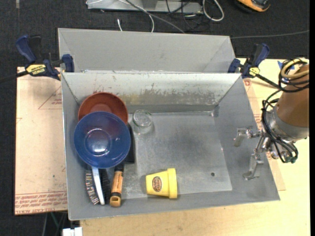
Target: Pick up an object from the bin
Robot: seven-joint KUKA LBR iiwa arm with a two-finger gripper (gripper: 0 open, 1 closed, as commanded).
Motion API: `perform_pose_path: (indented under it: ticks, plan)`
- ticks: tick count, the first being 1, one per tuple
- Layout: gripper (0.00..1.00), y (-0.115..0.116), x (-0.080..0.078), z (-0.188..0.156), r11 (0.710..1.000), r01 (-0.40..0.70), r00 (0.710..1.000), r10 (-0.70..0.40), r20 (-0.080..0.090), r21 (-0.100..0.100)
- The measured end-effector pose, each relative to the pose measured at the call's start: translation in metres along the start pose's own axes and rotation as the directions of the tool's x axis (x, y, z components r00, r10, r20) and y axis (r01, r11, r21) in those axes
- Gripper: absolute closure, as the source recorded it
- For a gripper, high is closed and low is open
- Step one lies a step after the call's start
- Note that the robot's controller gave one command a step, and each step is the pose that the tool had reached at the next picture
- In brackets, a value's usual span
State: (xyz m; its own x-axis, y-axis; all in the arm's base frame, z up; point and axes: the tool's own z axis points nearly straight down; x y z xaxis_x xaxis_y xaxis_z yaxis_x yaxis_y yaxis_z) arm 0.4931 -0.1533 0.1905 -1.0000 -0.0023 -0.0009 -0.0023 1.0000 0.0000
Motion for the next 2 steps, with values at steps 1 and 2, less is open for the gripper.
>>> perform_pose_path:
  ticks: [1,2]
  plan:
    - [1.0,0.0,0.0,0.0,1.0,0.0,1.0,0.0,0.0,0.0]
    - [1.0,0.0,0.0,0.0,1.0,0.0,1.0,0.0,0.0,0.0]
